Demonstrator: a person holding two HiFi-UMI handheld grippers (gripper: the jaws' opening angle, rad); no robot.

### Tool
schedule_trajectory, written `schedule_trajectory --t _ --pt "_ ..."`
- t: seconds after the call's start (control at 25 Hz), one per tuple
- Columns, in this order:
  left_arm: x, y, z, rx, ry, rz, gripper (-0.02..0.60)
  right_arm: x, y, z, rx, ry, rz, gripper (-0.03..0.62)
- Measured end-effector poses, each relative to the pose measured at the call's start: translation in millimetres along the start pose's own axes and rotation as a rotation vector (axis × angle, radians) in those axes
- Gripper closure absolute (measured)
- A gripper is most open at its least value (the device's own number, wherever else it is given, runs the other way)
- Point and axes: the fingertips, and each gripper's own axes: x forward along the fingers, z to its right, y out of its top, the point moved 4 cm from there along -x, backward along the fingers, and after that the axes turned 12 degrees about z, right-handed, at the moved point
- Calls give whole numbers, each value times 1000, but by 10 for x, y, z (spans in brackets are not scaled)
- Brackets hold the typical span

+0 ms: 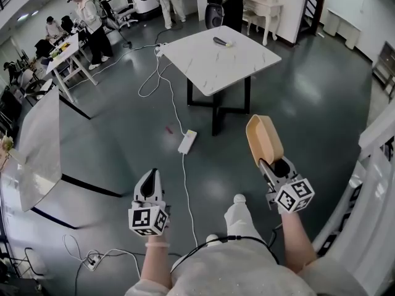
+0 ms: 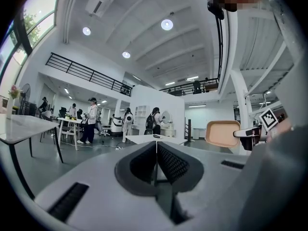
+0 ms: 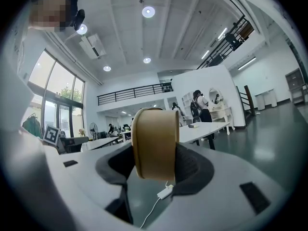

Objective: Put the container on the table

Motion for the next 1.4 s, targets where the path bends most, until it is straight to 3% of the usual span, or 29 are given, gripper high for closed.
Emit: schedule_trajectory --t 0.8,1.4 --pt "1863 -418 347 9 42 -20 574 1240 87 1543 6 66 -29 367" --pt "2846 -581 636 35 79 -2 574 1901 183 2453 16 129 -23 367"
